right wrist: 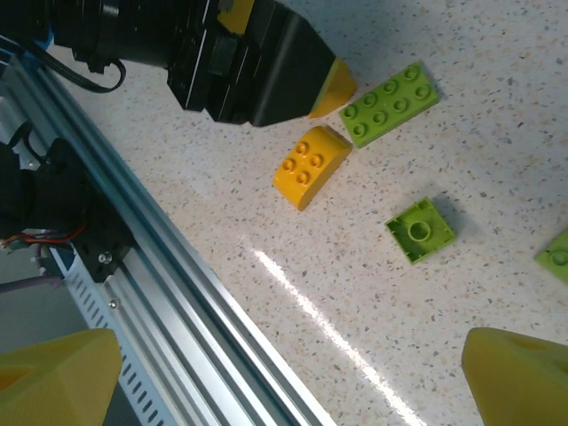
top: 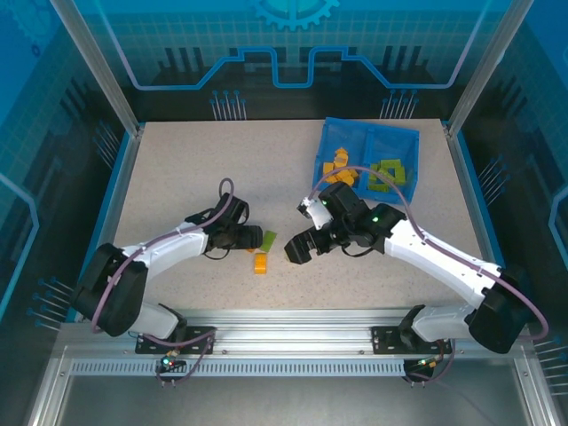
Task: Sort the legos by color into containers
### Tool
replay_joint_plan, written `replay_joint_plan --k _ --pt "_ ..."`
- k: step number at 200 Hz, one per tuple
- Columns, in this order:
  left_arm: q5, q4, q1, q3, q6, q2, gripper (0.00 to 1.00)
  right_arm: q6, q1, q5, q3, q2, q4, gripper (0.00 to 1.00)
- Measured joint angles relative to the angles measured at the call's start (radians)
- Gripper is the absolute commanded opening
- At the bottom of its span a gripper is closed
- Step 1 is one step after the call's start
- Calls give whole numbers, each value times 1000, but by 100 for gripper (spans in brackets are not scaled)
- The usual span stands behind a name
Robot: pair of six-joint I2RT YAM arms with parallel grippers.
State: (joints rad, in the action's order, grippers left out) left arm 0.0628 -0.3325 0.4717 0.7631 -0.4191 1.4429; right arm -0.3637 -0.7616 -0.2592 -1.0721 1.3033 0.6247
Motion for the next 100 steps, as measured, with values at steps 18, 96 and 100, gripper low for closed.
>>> replay_joint_plan --k 18,96,100 --pt "0 2 8 12 6 29 69 0 0 13 -9 20 0 100" --pt "-15 9 16 28 53 105 51 -4 -2 71 -32 37 27 100" --pt "-15 9 16 28 53 105 51 -4 -2 73 -33 37 27 100"
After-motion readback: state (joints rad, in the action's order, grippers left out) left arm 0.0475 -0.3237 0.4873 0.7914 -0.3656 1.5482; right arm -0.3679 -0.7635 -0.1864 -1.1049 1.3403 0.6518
